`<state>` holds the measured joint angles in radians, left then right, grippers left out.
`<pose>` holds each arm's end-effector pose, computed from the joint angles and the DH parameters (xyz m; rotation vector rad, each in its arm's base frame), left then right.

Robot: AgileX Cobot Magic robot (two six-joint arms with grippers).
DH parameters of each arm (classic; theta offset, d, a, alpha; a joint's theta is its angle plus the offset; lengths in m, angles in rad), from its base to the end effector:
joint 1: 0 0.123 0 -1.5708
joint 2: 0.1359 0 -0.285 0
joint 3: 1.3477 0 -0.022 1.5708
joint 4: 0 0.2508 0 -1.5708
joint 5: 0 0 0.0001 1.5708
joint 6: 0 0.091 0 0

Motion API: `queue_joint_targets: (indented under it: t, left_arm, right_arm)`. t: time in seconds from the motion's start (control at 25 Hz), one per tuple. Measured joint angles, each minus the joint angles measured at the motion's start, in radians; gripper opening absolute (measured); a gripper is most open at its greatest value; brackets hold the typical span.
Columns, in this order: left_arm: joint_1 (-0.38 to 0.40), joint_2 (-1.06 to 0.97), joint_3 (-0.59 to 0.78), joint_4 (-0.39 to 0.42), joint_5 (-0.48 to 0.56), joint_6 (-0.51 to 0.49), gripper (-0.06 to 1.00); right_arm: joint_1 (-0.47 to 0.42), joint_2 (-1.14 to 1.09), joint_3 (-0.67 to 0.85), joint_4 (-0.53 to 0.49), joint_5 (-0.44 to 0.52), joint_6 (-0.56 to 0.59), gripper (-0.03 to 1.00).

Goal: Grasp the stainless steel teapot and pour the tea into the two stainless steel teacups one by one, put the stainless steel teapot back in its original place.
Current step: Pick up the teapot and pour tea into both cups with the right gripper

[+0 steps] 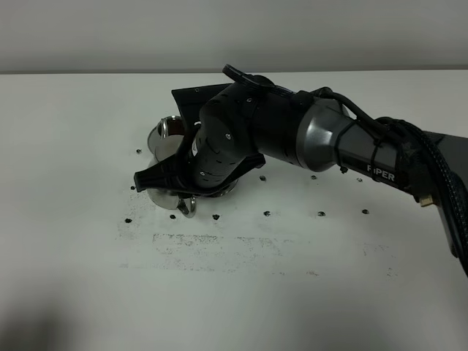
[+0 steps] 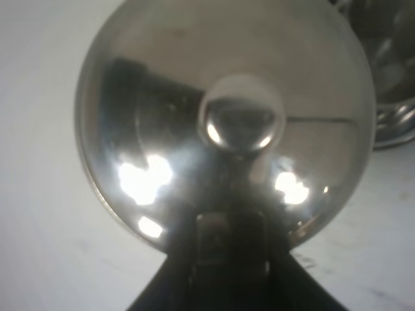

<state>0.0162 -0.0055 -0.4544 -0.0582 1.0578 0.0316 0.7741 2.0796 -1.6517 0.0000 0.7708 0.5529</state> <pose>-0.0005 -0.0046 0.2649 0.0172 2.0802 -0.0410 0.3255 0.3183 0.2061 -0.3038 2.7358 0.3963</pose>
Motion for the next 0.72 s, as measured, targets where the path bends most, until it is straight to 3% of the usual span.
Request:
queue_joint_targets:
  t: [0.16, 0.48, 0.72]
  left_arm:
    - [0.000, 0.000, 0.000, 0.000, 0.000, 0.000, 0.56]
    - [0.000, 0.000, 0.000, 0.001, 0.000, 0.000, 0.56]
    - [0.000, 0.000, 0.000, 0.001, 0.000, 0.000, 0.56]
  right_arm:
    - [0.032, 0.013, -0.013, -0.016, -0.004, 0.090, 0.20]
    - [0.087, 0.120, -0.183, -0.122, 0.121, 0.100, 0.20]
    - [0.090, 0.185, -0.258, -0.183, 0.145, 0.102, 0.20]
